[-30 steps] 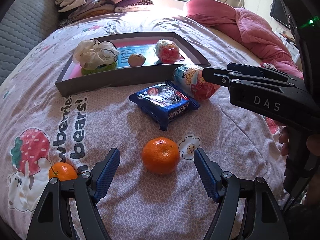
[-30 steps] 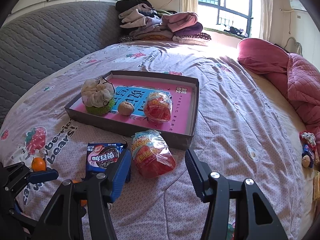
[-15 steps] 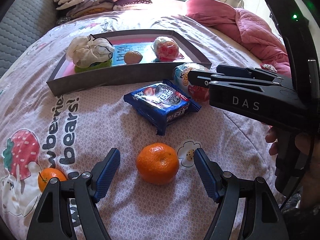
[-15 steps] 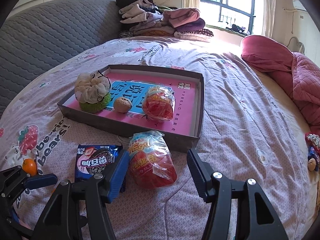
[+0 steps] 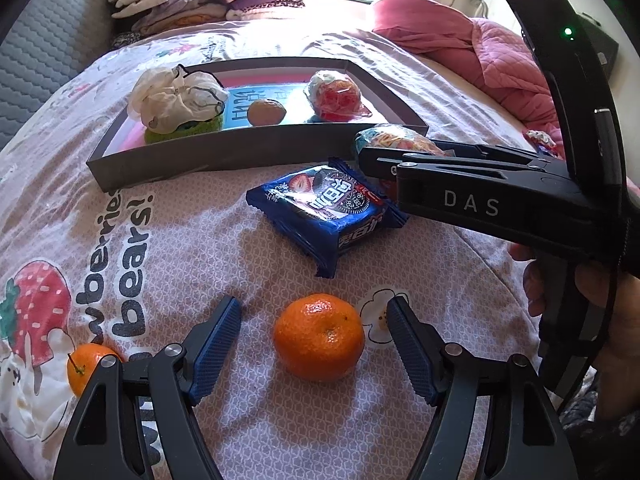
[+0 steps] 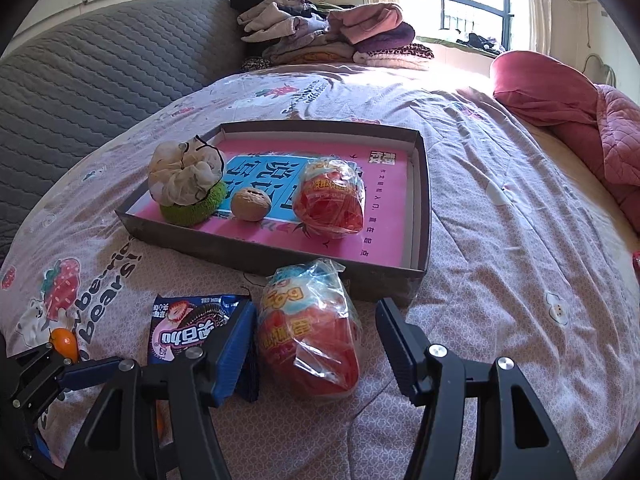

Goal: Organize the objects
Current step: 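Move left gripper toward orange while right gripper approaches wrapped candy egg, then close left gripper around orange while right gripper closes on wrapped candy egg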

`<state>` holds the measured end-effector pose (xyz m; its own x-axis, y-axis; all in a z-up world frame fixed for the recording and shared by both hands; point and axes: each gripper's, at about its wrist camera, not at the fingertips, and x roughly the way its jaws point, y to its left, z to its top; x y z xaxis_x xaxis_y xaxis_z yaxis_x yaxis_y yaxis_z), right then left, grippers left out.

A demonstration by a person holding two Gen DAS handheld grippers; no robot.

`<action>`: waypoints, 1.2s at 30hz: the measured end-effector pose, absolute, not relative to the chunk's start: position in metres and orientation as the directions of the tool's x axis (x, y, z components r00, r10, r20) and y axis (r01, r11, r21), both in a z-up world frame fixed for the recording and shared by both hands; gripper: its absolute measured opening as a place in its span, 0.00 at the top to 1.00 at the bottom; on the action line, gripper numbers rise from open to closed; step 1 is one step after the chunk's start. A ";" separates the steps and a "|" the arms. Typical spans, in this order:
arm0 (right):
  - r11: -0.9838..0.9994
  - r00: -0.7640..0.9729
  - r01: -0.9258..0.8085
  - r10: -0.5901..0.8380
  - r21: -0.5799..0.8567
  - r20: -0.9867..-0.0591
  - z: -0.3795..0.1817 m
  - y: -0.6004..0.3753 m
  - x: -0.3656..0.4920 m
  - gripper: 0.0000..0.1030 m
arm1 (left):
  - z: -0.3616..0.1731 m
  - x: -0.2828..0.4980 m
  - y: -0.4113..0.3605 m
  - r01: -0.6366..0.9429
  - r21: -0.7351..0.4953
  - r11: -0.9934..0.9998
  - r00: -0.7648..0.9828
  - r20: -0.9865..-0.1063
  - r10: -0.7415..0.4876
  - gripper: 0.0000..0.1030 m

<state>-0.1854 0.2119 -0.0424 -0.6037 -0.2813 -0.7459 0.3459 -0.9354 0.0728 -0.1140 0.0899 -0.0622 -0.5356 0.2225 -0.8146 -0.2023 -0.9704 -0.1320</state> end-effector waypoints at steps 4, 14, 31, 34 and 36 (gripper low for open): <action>-0.935 -0.591 0.339 -0.296 0.103 -0.750 -0.045 0.214 -0.188 0.45 | -0.064 -0.115 0.090 -0.205 -0.125 -0.971 -0.538 -0.814 0.218 0.36; -0.935 -0.591 0.336 -0.301 0.112 -0.748 -0.044 0.216 -0.188 0.49 | -0.061 -0.112 0.088 -0.214 -0.130 -0.968 -0.549 -0.804 0.229 0.60; -0.929 -0.616 0.345 -0.334 0.136 -0.714 -0.027 0.220 -0.181 0.49 | -0.046 -0.105 0.082 -0.198 -0.121 -0.973 -0.574 -0.790 0.215 0.60; -0.926 -0.615 0.350 -0.340 0.140 -0.711 -0.025 0.220 -0.180 0.49 | -0.043 -0.105 0.081 -0.194 -0.120 -0.974 -0.579 -0.787 0.213 0.60; -0.925 -0.614 0.354 -0.343 0.140 -0.711 -0.024 0.219 -0.179 0.49 | -0.042 -0.104 0.080 -0.192 -0.119 -0.974 -0.581 -0.786 0.211 0.60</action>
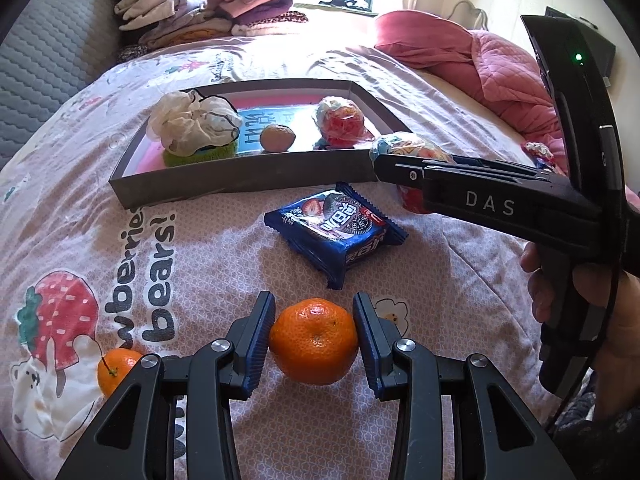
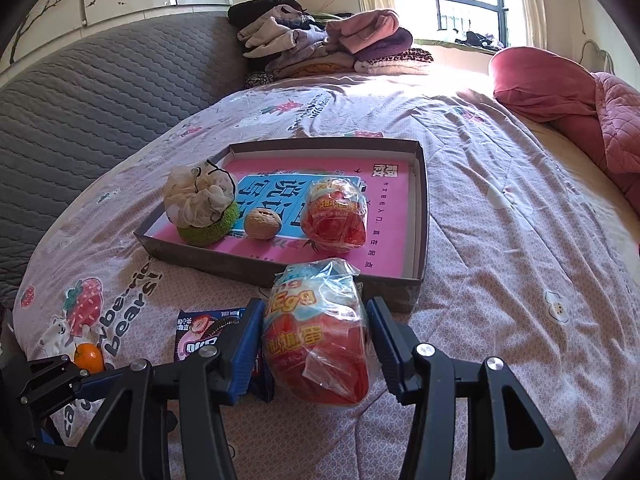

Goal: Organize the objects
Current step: 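Close left gripper around orange while right gripper closes on wrapped candy egg, then carry orange with left gripper while right gripper carries candy egg into tray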

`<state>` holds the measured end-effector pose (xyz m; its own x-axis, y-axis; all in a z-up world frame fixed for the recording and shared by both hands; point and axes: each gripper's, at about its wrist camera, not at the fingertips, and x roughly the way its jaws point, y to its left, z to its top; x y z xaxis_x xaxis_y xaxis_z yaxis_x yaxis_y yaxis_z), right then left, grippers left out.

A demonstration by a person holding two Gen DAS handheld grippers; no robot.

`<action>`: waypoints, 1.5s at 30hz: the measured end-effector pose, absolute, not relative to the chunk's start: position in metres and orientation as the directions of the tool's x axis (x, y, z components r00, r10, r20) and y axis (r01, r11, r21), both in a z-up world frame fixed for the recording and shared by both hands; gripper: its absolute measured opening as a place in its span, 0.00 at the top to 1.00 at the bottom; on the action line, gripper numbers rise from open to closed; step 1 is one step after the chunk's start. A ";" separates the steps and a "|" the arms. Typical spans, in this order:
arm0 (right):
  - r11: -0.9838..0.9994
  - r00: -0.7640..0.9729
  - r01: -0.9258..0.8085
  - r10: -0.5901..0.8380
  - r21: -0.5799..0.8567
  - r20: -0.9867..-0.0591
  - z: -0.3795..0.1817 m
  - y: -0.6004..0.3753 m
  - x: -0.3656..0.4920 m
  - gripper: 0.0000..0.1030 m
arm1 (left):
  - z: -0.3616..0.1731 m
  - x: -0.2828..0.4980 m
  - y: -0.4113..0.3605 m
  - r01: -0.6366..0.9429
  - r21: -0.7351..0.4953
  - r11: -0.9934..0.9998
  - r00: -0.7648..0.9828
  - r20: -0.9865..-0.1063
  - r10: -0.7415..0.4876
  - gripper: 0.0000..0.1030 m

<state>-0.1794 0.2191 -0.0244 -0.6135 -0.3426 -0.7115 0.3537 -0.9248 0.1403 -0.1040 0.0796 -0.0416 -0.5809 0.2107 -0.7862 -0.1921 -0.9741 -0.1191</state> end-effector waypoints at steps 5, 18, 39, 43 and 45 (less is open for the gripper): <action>-0.923 -0.615 0.358 -0.346 0.140 -0.708 -0.023 0.218 -0.177 0.49 | -0.039 -0.103 0.079 -0.190 -0.116 -0.975 -0.585 -0.784 0.207 0.60; -0.917 -0.625 0.376 -0.359 0.136 -0.693 -0.014 0.215 -0.167 0.49 | -0.027 -0.103 0.072 -0.165 -0.114 -0.980 -0.610 -0.769 0.192 0.60; -0.914 -0.665 0.384 -0.374 0.134 -0.647 0.011 0.214 -0.154 0.49 | -0.002 -0.107 0.053 -0.115 -0.115 -0.987 -0.655 -0.738 0.163 0.60; -0.912 -0.669 0.388 -0.378 0.134 -0.640 0.013 0.214 -0.153 0.49 | 0.000 -0.107 0.052 -0.111 -0.113 -0.987 -0.659 -0.736 0.158 0.60; -0.911 -0.671 0.389 -0.381 0.135 -0.636 0.014 0.215 -0.152 0.49 | 0.001 -0.106 0.050 -0.108 -0.110 -0.988 -0.662 -0.734 0.154 0.60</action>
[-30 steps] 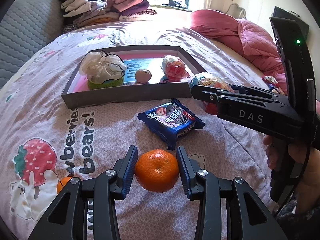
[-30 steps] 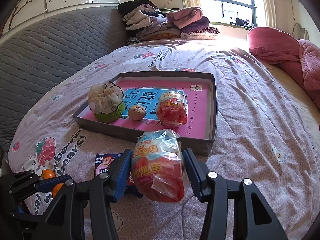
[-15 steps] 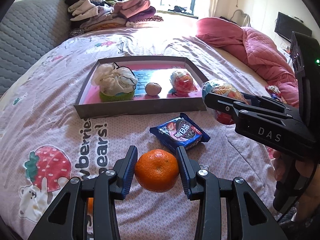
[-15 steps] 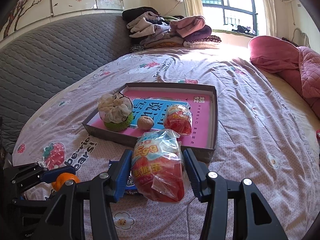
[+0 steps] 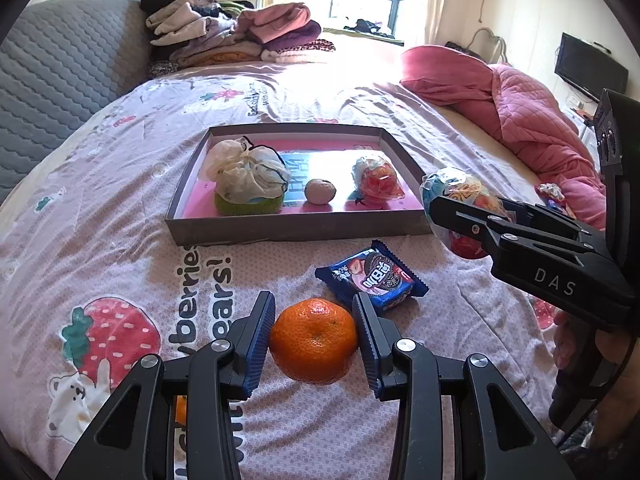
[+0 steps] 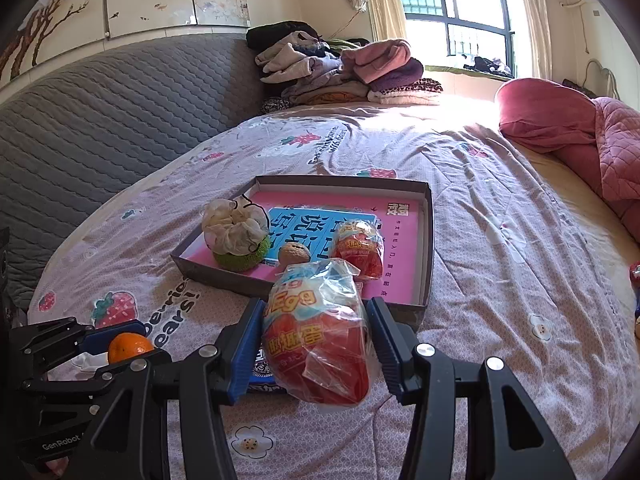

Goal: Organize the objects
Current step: 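Carry orange with left gripper while right gripper carries candy egg into tray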

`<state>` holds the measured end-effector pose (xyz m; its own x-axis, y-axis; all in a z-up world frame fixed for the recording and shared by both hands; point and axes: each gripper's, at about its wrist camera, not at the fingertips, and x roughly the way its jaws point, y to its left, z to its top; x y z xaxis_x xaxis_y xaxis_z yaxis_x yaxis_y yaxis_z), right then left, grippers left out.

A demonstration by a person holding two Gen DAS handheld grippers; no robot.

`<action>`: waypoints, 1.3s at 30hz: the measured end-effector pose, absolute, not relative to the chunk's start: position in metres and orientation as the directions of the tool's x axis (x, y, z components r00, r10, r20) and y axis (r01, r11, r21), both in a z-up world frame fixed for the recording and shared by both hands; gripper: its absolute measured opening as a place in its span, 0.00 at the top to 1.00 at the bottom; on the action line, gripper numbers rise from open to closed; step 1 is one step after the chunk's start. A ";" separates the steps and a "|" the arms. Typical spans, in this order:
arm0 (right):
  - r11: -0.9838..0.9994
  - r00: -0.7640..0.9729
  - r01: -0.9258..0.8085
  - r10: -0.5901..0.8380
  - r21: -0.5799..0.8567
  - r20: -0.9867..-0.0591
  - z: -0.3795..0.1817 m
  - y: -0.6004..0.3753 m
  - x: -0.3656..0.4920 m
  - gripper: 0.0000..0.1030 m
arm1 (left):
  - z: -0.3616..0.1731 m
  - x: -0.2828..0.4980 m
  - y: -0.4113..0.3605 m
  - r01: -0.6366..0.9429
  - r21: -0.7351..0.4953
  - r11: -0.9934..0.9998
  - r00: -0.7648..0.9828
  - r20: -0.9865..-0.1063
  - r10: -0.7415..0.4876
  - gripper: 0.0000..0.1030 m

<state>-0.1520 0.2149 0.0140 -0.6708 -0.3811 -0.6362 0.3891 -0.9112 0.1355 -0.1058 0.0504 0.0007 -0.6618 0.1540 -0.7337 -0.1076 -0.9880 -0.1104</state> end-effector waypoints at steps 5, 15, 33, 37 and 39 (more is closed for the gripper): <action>-0.909 -0.671 0.394 -0.386 0.136 -0.633 0.013 0.217 -0.150 0.49 | 0.004 -0.108 0.045 -0.092 -0.113 -0.989 -0.672 -0.726 0.145 0.60; -0.912 -0.685 0.381 -0.387 0.150 -0.617 0.017 0.223 -0.151 0.49 | 0.012 -0.118 0.037 -0.067 -0.125 -0.990 -0.692 -0.709 0.137 0.60; -0.909 -0.691 0.391 -0.393 0.143 -0.606 0.024 0.215 -0.153 0.49 | 0.015 -0.143 0.034 -0.085 -0.152 -0.985 -0.692 -0.702 0.168 0.60; -0.911 -0.700 0.395 -0.381 0.116 -0.604 0.031 0.210 -0.157 0.49 | 0.016 -0.153 0.030 -0.089 -0.157 -0.984 -0.687 -0.705 0.175 0.60; -0.909 -0.701 0.403 -0.382 0.108 -0.602 0.035 0.207 -0.161 0.49 | 0.019 -0.157 0.029 -0.087 -0.148 -0.985 -0.691 -0.703 0.166 0.60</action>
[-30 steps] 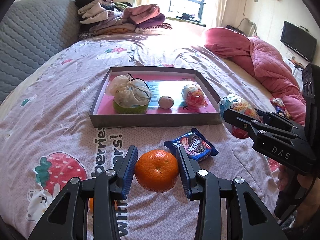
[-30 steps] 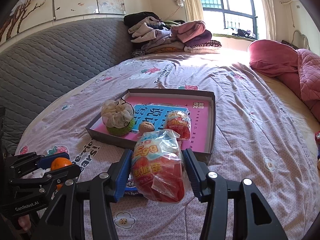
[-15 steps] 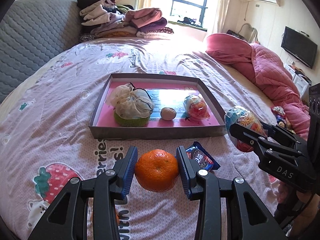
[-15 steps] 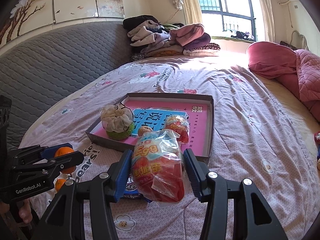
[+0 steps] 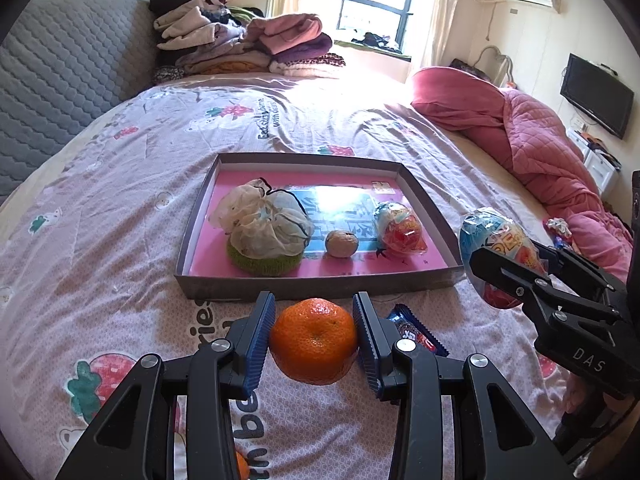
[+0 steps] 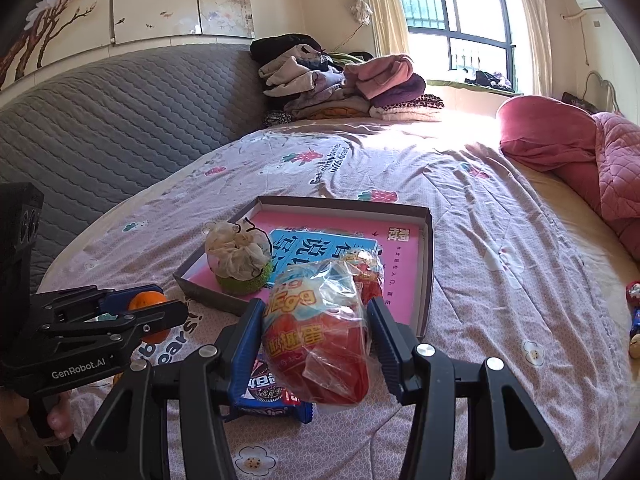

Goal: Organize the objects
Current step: 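Carry orange with left gripper while right gripper carries candy egg into tray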

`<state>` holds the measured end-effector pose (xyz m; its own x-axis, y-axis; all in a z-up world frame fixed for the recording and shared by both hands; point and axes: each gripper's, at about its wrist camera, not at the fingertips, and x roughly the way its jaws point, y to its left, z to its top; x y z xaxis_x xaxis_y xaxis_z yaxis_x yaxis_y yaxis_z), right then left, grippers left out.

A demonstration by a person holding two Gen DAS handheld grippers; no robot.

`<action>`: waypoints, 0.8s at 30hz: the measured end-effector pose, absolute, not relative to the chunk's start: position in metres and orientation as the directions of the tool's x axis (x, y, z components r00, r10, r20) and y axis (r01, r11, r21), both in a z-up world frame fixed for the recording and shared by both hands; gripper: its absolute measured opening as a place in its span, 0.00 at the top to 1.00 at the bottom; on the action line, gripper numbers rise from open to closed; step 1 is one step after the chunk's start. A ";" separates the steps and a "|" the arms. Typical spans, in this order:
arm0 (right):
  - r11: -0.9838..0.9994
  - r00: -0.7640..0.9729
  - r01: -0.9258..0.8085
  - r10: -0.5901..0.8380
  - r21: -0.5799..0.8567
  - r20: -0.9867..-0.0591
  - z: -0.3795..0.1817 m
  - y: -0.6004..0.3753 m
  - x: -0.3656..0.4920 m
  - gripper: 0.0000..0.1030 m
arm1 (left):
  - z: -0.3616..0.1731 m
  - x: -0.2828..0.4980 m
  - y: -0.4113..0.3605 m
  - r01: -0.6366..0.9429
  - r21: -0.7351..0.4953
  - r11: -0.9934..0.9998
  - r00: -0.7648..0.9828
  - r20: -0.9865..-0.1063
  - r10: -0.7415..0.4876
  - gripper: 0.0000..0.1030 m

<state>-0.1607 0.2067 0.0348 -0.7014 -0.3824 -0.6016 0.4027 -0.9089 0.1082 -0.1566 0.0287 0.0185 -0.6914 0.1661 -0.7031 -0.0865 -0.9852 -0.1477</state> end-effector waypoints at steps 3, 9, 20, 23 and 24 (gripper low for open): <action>-0.909 -0.709 0.404 -0.379 0.098 -0.595 0.040 0.203 -0.167 0.49 | 0.022 -0.163 0.028 -0.089 -0.135 -0.987 -0.694 -0.703 0.158 0.60; -0.910 -0.712 0.405 -0.376 0.091 -0.593 0.043 0.201 -0.180 0.49 | 0.023 -0.179 0.028 -0.093 -0.133 -0.987 -0.693 -0.703 0.160 0.60; -0.914 -0.732 0.402 -0.359 0.058 -0.579 0.051 0.208 -0.205 0.49 | 0.028 -0.214 0.036 -0.090 -0.108 -0.990 -0.701 -0.699 0.140 0.60; -0.918 -0.738 0.392 -0.353 0.059 -0.575 0.050 0.212 -0.215 0.49 | 0.026 -0.225 0.036 -0.089 -0.113 -0.990 -0.692 -0.707 0.143 0.60; -0.921 -0.740 0.386 -0.346 0.058 -0.576 0.049 0.213 -0.219 0.49 | 0.025 -0.228 0.037 -0.087 -0.114 -0.990 -0.689 -0.710 0.142 0.60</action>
<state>-0.2194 0.2133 0.0493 -0.7401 -0.3464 -0.5765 0.3858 -0.9207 0.0579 -0.2283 0.0367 0.0253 -0.6895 0.1421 -0.7102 -0.0870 -0.9897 -0.1135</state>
